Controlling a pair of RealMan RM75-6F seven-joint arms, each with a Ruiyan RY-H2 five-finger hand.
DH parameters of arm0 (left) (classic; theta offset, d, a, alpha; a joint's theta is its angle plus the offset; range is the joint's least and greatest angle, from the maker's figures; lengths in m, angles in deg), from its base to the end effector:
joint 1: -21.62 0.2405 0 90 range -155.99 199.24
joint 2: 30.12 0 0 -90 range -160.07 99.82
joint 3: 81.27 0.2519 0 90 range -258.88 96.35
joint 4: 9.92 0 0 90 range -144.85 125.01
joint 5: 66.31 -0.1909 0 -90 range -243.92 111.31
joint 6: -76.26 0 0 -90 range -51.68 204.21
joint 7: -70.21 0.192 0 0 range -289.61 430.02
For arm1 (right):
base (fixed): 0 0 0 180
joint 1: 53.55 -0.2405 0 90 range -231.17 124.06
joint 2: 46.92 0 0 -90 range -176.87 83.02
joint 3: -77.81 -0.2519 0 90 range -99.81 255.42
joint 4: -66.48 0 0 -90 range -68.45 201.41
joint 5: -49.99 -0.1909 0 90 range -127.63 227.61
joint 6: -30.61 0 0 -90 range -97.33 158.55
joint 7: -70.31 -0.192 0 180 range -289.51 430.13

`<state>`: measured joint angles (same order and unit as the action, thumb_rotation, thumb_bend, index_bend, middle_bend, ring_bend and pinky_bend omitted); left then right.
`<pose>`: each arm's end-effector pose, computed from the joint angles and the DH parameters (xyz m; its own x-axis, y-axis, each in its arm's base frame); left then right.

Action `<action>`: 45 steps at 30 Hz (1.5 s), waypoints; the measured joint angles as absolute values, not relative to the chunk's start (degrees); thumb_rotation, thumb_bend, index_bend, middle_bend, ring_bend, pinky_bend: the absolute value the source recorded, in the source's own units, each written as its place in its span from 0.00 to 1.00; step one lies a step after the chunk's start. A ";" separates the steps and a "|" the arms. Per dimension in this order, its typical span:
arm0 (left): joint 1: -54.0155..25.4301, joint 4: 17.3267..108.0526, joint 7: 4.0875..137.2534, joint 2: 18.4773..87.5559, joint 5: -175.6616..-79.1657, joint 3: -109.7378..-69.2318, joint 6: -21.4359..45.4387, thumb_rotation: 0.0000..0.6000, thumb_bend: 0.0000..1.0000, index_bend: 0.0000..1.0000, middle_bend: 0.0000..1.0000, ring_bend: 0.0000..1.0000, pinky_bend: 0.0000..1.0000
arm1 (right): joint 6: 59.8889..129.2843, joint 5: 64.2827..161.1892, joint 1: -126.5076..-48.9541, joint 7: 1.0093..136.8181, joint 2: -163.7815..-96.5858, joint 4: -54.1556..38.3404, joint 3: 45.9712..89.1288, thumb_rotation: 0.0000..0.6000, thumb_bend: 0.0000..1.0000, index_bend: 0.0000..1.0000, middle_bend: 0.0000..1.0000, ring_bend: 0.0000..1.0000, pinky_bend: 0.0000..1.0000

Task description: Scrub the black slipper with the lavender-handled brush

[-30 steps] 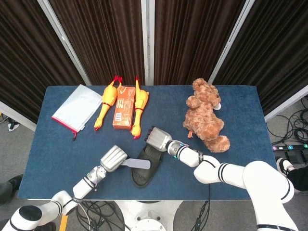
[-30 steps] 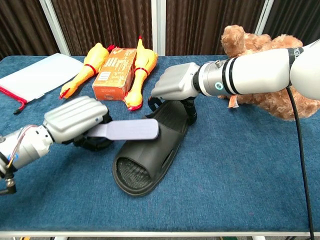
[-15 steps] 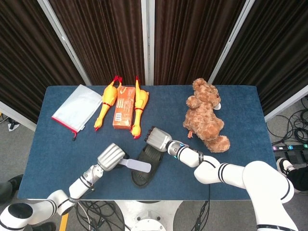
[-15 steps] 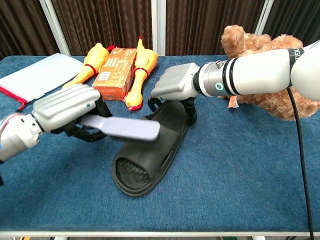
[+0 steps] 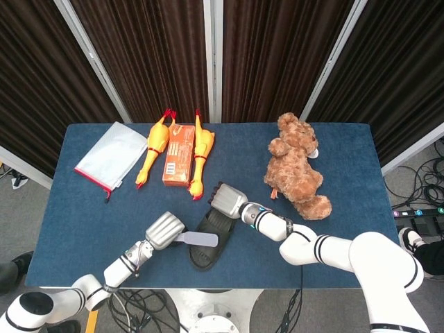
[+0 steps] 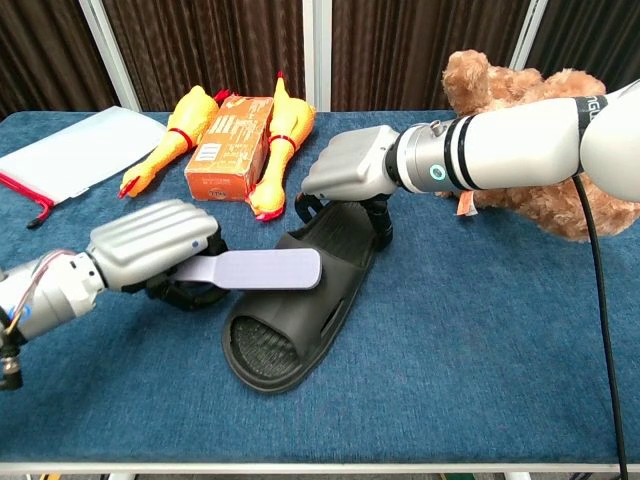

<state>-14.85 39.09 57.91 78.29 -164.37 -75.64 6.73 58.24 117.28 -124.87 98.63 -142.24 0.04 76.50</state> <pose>-0.1559 0.3099 -0.1026 0.4361 0.2307 0.8699 0.7195 -0.6699 -0.1831 -0.0424 -0.4044 -0.1130 0.9298 -0.0446 0.3655 -0.2418 -0.8225 0.5148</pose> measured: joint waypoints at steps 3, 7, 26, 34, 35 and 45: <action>-14.50 41.61 58.29 77.15 -165.23 -74.65 6.28 1.00 0.49 1.00 1.00 1.00 1.00 | 58.24 117.32 -124.80 98.35 -142.40 0.16 76.55 1.00 0.09 0.53 0.41 0.20 0.23; -14.62 45.98 59.32 74.89 -166.46 -73.44 6.35 1.00 0.49 1.00 1.00 1.00 1.00 | 58.25 117.68 -124.79 98.25 -142.50 0.24 76.72 1.00 0.09 0.53 0.41 0.20 0.23; -14.53 40.93 61.06 77.85 -160.56 -78.67 8.15 1.00 0.49 1.00 1.00 1.00 1.00 | 59.11 116.84 -124.69 99.50 -141.68 -1.26 76.83 1.00 0.09 0.53 0.41 0.20 0.23; -13.30 46.72 61.30 74.92 -163.46 -74.06 8.30 1.00 0.49 1.00 1.00 1.00 1.00 | 59.12 116.36 -124.74 100.16 -141.94 -1.18 77.12 1.00 0.09 0.52 0.41 0.20 0.22; -13.16 47.77 61.29 74.37 -163.77 -73.80 8.08 1.00 0.49 1.00 1.00 1.00 1.00 | 59.12 116.28 -124.74 100.28 -141.96 -1.18 77.18 1.00 0.09 0.52 0.41 0.20 0.22; -12.13 54.98 62.09 69.07 -164.34 -74.75 4.48 1.00 0.49 1.00 1.00 1.00 1.00 | 58.51 112.34 -125.25 103.27 -141.34 -2.05 78.00 1.00 0.02 0.00 0.03 0.00 0.01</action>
